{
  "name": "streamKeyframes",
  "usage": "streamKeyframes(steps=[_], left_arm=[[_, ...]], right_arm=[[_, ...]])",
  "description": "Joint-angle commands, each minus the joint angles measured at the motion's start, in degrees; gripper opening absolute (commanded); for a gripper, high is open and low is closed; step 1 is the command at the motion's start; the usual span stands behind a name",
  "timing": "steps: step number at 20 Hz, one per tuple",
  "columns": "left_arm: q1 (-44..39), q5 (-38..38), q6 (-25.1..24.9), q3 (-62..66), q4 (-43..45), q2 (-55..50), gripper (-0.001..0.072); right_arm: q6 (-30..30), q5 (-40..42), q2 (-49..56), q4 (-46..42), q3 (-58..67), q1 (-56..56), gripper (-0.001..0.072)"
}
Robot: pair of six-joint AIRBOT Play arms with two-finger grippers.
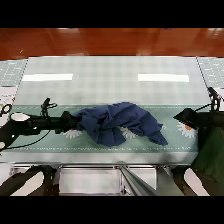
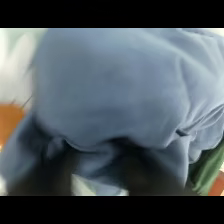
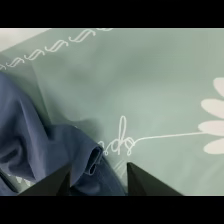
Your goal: Fold the shirts.
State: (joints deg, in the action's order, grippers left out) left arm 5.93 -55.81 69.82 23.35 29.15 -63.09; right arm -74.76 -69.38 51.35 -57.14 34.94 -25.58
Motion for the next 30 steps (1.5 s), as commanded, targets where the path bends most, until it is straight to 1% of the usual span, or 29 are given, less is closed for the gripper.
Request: streamKeyframes(steps=[1,2,5,6,8,11,14,17,18,19,20,22,24,25,28,30], left_arm=[[-3.1,3.1,-6.6,3.1,-3.6,-4.1,0.0015],[-2.6,2.1,-7.6,4.3,-3.6,-4.0,0.0015],[-2.4,-0.2,-7.7,7.5,-3.5,-4.0,0.0016],[-2.4,-0.3,-7.6,8.1,-3.5,-4.0,0.0016],[-2.4,-0.3,-7.6,8.3,-3.5,-4.1,0.0015],[-2.4,-0.4,-7.6,8.3,-3.5,-4.1,0.0016],[-2.4,-0.4,-7.6,8.3,-3.5,-4.1,0.0015],[-2.5,-0.4,-7.6,8.3,-3.5,-4.1,0.0016],[-2.5,-0.4,-7.6,8.3,-3.5,-4.1,0.0016],[-2.5,-0.4,-7.6,8.3,-3.5,-4.0,0.0016],[-2.0,-1.2,-7.6,8.9,-3.5,-4.0,0.0016],[0.1,-5.6,-7.6,12.4,-3.5,-3.6,0.0015],[3.3,-11.0,-7.6,19.7,-4.2,-1.4,0.0015],[4.6,-12.1,-7.6,23.8,-5.4,0.3,0.0015],[8.0,-12.2,-7.4,38.7,-10.4,6.6,0.0015],[9.7,-12.2,-5.5,49.1,-10.6,10.1,0.0015]], right_arm=[[0.5,-0.3,-0.1,0.3,-0.9,-0.3,0.0407],[0.5,-0.7,-0.1,0.2,-0.9,-0.3,0.0407],[0.5,-0.5,2.6,0.9,-2.4,-0.2,0.0407],[1.0,-0.1,4.7,2.8,-2.9,-0.2,0.0407],[4.2,-0.9,9.2,7.7,-2.9,-0.2,0.0407],[5.5,-1.2,15.3,8.6,-2.9,0.9,0.0407],[5.7,1.3,19.8,9.5,-2.9,6.0,0.0407],[7.0,4.7,22.9,14.1,-2.8,12.1,0.0401],[7.1,5.8,23.5,15.3,-2.8,13.7,0.0313],[7.7,6.6,23.4,16.5,-2.6,15.0,0.0074],[9.7,5.9,23.0,18.2,-1.7,15.4,0.0034],[9.8,2.5,20.9,17.8,3.4,15.3,0.0034],[5.7,0.0,16.9,13.6,12.8,15.3,0.0033],[3.2,-0.9,14.8,11.1,19.0,15.3,0.0033],[-1.9,-3.3,11.0,7.1,39.8,15.3,0.0033],[-4.0,-4.8,9.2,6.5,53.5,15.3,0.0033]])
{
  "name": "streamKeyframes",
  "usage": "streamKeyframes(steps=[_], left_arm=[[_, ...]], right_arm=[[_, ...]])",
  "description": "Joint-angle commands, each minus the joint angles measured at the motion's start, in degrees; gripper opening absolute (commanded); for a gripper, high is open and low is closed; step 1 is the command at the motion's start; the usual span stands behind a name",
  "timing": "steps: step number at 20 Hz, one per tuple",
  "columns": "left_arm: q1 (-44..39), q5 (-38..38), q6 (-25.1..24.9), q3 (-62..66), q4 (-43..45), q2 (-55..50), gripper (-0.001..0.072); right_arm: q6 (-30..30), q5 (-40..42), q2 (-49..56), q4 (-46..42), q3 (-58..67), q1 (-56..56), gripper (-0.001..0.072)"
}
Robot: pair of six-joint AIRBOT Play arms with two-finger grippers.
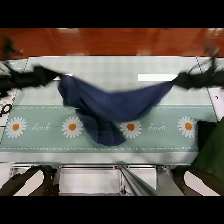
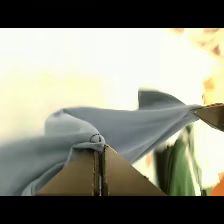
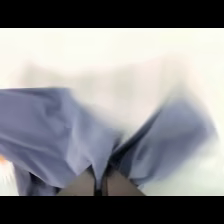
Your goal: Fold the shirts.
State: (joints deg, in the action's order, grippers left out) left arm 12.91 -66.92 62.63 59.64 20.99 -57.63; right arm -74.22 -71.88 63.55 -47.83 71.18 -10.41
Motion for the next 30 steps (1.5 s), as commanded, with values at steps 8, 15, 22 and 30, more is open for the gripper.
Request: streamKeyframes(steps=[8,15,22,30], left_arm=[[20.8,-0.9,5.2,38.2,-1.2,20.9,0.0015],[11.7,2.2,11.3,39.8,24.9,32.3,0.0015],[-0.5,-6.9,19.8,22.7,34.4,31.3,0.0015],[-1.3,12.9,6.8,-3.7,24.0,3.0,0.0015]], right_arm=[[-10.3,-4.9,-19.5,-15.8,39.0,0.1,0.0034],[-15.7,-24.0,-31.4,-35.2,38.2,0.1,0.0034],[-18.2,-21.5,-37.7,-28.9,7.5,0.1,0.0034],[-13.0,11.3,-18.3,-20.4,-21.6,0.1,0.0034]])
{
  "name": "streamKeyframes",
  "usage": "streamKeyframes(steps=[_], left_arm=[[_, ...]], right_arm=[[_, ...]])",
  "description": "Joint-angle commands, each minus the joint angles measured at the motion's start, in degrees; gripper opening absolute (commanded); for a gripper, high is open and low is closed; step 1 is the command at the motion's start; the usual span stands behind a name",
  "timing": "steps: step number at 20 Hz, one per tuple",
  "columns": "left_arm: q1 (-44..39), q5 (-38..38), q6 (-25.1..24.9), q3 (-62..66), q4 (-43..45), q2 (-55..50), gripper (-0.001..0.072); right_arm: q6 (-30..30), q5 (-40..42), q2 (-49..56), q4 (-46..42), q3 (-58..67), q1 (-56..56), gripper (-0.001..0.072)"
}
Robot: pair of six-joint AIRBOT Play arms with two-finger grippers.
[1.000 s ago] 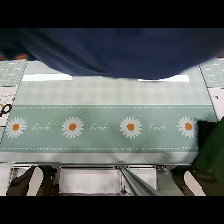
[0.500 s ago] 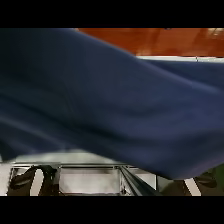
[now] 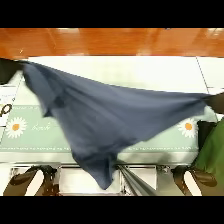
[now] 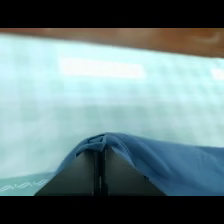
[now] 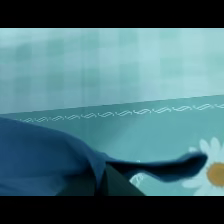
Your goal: Fold the shirts.
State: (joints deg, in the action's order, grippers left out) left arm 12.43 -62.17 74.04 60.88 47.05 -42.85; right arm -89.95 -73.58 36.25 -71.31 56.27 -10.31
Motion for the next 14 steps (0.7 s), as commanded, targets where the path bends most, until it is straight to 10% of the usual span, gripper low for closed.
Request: streamKeyframes(steps=[1,5,11,12,13,14], left_arm=[[-1.4,11.3,-5.1,-3.9,-2.1,-17.5,0.0015],[-5.0,14.1,-5.0,4.6,-2.1,-36.7,0.0016],[-9.0,15.0,-2.7,15.4,-2.1,-48.4,0.0021],[-9.3,15.2,-2.6,15.4,-2.1,-48.5,0.0129],[-9.3,14.5,-2.1,15.4,-2.1,-48.5,0.0441],[-8.9,12.8,-1.0,15.4,-2.0,-48.4,0.0511]], right_arm=[[4.0,17.3,14.1,4.3,-6.7,0.0,0.0034],[8.1,29.8,35.7,12.1,-3.0,0.0,0.0034],[11.6,25.9,59.3,24.8,16.6,0.1,0.0034],[11.5,24.6,61.6,25.1,19.8,0.1,0.0035],[11.5,23.9,63.5,25.3,22.7,0.1,0.0118],[10.9,23.6,64.5,25.3,24.6,0.0,0.0356]])
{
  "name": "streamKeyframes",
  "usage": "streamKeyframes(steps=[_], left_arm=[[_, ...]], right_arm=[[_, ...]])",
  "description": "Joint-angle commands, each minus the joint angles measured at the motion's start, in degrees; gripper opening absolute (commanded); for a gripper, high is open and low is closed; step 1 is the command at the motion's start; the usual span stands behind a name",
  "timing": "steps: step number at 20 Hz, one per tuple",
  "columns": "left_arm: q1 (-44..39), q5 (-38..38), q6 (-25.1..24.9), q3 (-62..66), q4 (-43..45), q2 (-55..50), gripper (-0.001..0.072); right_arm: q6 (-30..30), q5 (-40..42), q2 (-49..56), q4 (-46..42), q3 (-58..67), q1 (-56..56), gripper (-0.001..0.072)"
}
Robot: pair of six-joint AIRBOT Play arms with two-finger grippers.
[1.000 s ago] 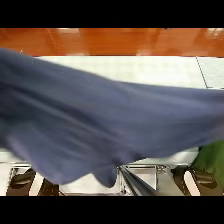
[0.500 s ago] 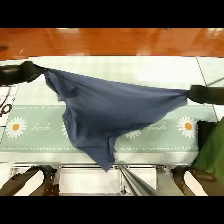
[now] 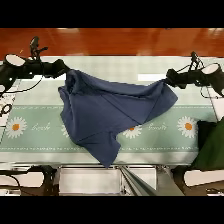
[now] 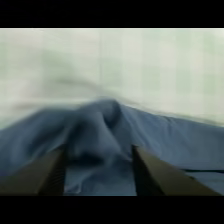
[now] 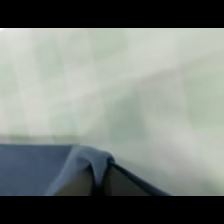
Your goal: Fold the shirts.
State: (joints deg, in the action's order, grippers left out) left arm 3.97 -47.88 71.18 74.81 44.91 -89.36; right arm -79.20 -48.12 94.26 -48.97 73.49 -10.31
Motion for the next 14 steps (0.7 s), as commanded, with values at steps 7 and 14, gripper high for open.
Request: streamKeyframes(steps=[7,14], left_arm=[[10.7,-28.4,5.2,-4.0,8.3,2.8,0.0510],[17.7,-24.5,8.8,-39.5,8.1,25.4,0.0510]], right_arm=[[-1.6,-23.4,6.0,-1.0,13.7,-12.4,0.0411],[3.8,-14.5,-10.3,-2.6,-12.1,-18.6,0.0407]])
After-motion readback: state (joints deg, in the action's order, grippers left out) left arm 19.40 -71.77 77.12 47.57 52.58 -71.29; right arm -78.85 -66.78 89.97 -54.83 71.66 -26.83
